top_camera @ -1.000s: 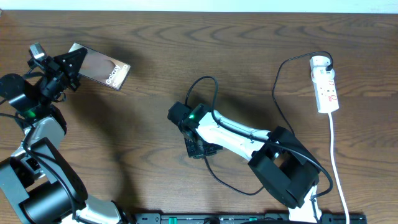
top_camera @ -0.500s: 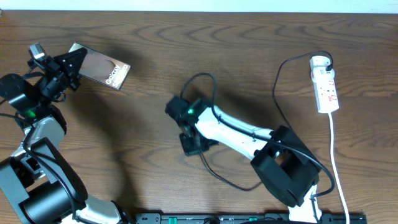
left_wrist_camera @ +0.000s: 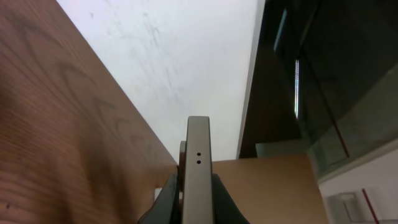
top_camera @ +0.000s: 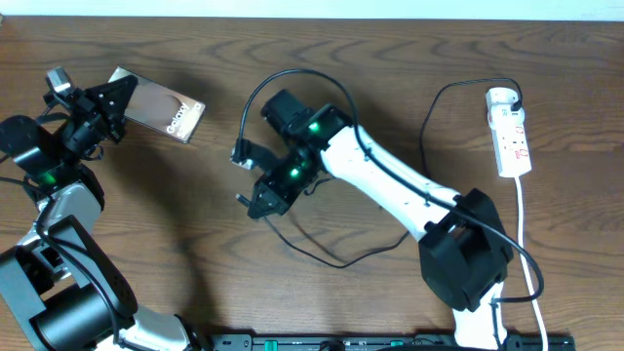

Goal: Plug charger to phone and switch on socket
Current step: 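Lift the plug with the right gripper toward the phone's bottom port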

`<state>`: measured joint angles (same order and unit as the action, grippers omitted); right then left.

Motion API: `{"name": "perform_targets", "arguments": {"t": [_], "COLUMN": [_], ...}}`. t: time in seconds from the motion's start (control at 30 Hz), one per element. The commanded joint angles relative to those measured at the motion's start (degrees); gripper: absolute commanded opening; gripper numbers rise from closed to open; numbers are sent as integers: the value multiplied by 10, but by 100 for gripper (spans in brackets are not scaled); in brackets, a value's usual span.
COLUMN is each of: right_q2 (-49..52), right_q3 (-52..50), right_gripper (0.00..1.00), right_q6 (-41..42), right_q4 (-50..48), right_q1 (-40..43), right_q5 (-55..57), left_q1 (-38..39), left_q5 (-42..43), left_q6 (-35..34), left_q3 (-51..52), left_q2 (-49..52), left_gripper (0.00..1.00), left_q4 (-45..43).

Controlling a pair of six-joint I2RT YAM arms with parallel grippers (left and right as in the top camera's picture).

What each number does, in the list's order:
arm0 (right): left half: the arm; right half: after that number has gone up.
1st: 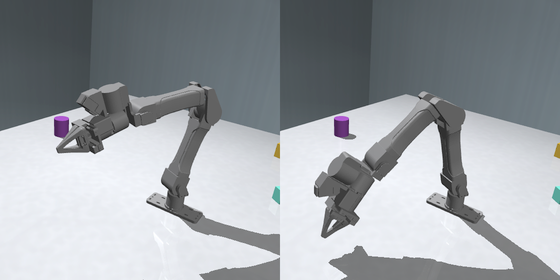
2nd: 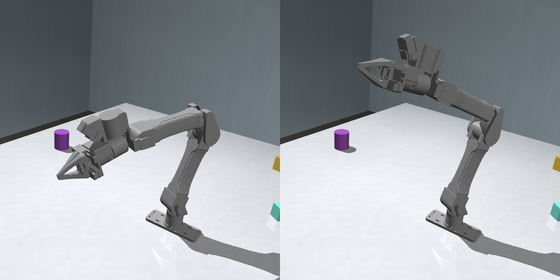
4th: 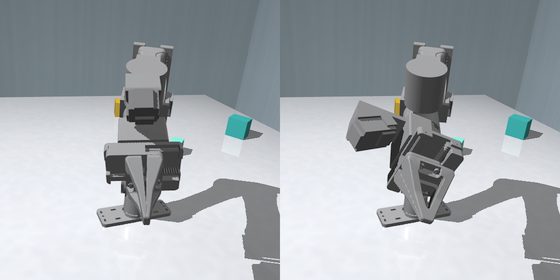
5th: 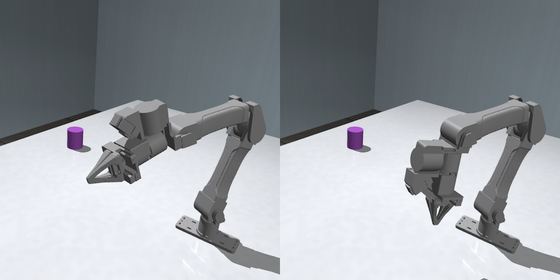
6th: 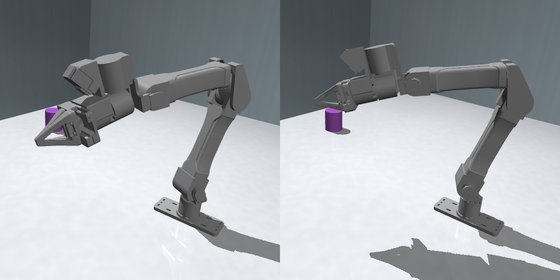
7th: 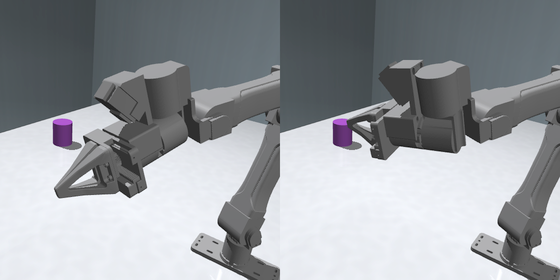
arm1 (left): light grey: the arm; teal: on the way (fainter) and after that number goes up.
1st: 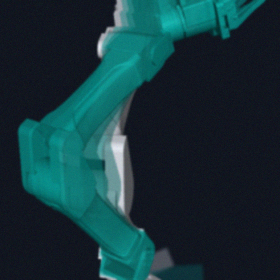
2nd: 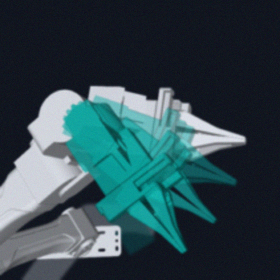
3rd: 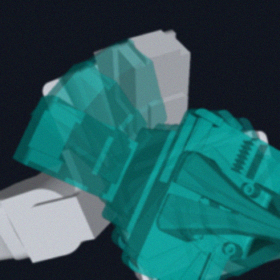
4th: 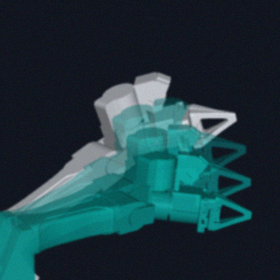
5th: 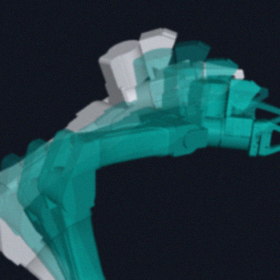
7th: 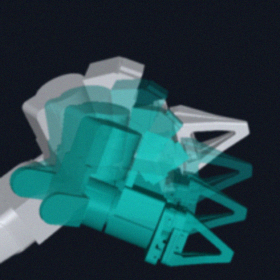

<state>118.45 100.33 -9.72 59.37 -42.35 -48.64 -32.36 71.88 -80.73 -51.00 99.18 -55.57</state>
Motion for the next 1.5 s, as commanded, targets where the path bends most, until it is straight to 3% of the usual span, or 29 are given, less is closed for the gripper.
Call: {"name": "perform_targets", "arguments": {"t": [0.0,0.17,0.43,0.77,1.03,1.47], "right_q2": [-2,-2,-1,4,57,82], "right_q3": [6,6,6,-17,-47,-47], "right_gripper": [1,1,1,1,1,2], "right_q6": [-45,-19,42,-2,-20,1], "right_q4": [-4,-41,-109,-113,-174,-252], "right_q1": [30,73,99,88,86,70], "right_q5": [-52,-106,-211,-313,-406,-409], "left_q1": [1,1,20,45,45,45], "left_q5": [31,66,107,106,102,146], "left_q6": [19,44,44,40,28,25], "left_q3": [-5,-5,-5,-5,-5,-5], "left_q2": [-9,-9,-9,-9,-9,-9], "left_gripper": [7,7,7,7,7,7], "left_q4": [-7,-12,-101,-116,-116,-116]}}
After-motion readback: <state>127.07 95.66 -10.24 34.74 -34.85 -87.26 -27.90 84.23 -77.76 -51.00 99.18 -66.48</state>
